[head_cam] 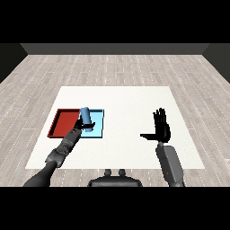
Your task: Pick the blue can and put it in the blue box
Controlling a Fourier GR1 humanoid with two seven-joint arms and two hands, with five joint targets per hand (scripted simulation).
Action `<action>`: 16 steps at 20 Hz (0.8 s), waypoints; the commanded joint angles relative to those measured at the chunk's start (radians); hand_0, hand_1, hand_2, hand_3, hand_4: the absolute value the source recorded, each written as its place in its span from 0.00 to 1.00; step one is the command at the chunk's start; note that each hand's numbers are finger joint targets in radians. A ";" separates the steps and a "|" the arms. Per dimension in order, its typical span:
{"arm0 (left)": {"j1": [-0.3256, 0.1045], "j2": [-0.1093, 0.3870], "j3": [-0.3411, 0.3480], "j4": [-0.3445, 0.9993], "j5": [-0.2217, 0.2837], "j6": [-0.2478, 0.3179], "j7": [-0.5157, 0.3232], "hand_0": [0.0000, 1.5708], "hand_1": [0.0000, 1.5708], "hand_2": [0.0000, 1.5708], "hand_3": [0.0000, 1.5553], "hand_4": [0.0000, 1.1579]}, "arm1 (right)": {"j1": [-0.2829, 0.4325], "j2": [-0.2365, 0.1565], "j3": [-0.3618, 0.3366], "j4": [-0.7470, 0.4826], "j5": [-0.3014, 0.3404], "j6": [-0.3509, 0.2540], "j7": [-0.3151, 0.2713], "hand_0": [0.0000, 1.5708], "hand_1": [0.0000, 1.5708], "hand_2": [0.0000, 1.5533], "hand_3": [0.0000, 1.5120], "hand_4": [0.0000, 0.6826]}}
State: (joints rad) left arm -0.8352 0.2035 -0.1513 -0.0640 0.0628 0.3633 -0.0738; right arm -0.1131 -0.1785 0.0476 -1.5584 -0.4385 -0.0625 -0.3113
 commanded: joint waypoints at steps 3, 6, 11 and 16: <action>0.029 -0.003 -0.023 0.061 -0.035 -0.072 0.056 0.20 0.20 0.24 0.30 0.67 | -0.007 0.036 0.014 0.047 0.019 -0.001 -0.027 0.00 0.00 0.00 0.00 0.00; 0.036 -0.018 -0.029 0.062 -0.052 0.031 0.072 0.00 0.00 0.00 0.00 0.00 | 0.024 0.017 -0.007 -0.038 -0.012 0.010 -0.001 0.00 0.00 0.00 0.00 0.00; 0.067 0.039 0.050 -0.021 0.011 0.167 -0.096 0.00 0.00 0.00 0.00 0.00 | 0.013 0.001 -0.024 -0.015 -0.034 0.052 0.009 0.00 0.00 0.00 0.00 0.00; 0.071 0.017 0.146 -0.231 0.095 0.271 -0.363 0.00 0.00 0.00 0.00 0.00 | -0.009 0.021 -0.009 -0.026 -0.003 0.013 0.006 0.00 0.00 0.00 0.00 0.00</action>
State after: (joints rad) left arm -0.7768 0.1897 -0.0584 -0.1873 0.1150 0.5925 -0.2843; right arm -0.1017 -0.1645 0.0341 -1.5953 -0.4613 -0.0304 -0.3068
